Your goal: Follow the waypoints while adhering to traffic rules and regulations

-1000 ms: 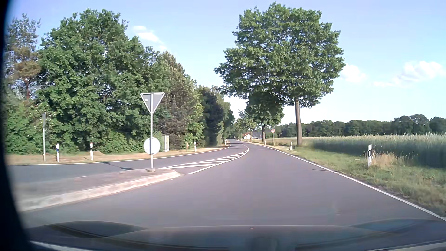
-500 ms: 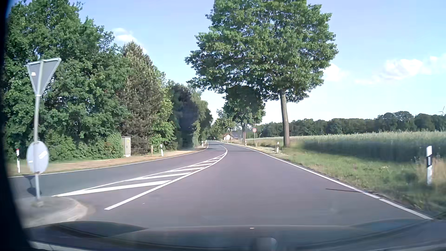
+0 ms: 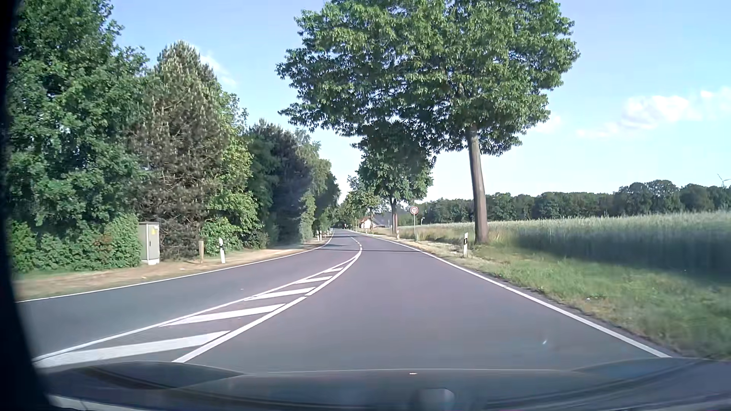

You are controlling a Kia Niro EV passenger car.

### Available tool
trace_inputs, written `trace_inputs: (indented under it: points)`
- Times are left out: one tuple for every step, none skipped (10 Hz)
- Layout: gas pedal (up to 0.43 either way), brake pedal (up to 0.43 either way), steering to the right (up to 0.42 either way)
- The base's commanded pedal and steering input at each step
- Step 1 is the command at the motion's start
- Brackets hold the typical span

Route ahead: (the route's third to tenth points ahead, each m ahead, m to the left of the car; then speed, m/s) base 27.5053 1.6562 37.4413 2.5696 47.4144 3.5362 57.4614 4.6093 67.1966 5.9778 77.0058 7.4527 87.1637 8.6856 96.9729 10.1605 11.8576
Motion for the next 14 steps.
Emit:
trace_inputs:
  points:
    - [0.331, 0.006, -0.003]
    - [0.331, 0.006, -0.003]
    - [0.331, 0.006, -0.003]
    - [0.331, 0.006, -0.003]
    - [0.331, 0.006, -0.003]
    - [0.331, 0.006, -0.003]
    - [0.319, 0.006, -0.004]
    - [0.319, 0.006, -0.006]
    - [0.311, 0.006, -0.006]
    - [0.299, 0.006, -0.008]
    - [0.299, 0.006, -0.009]
    - [0.287, 0.006, -0.010]
    - [0.287, 0.006, -0.011]
    - [0.280, 0.006, -0.011]
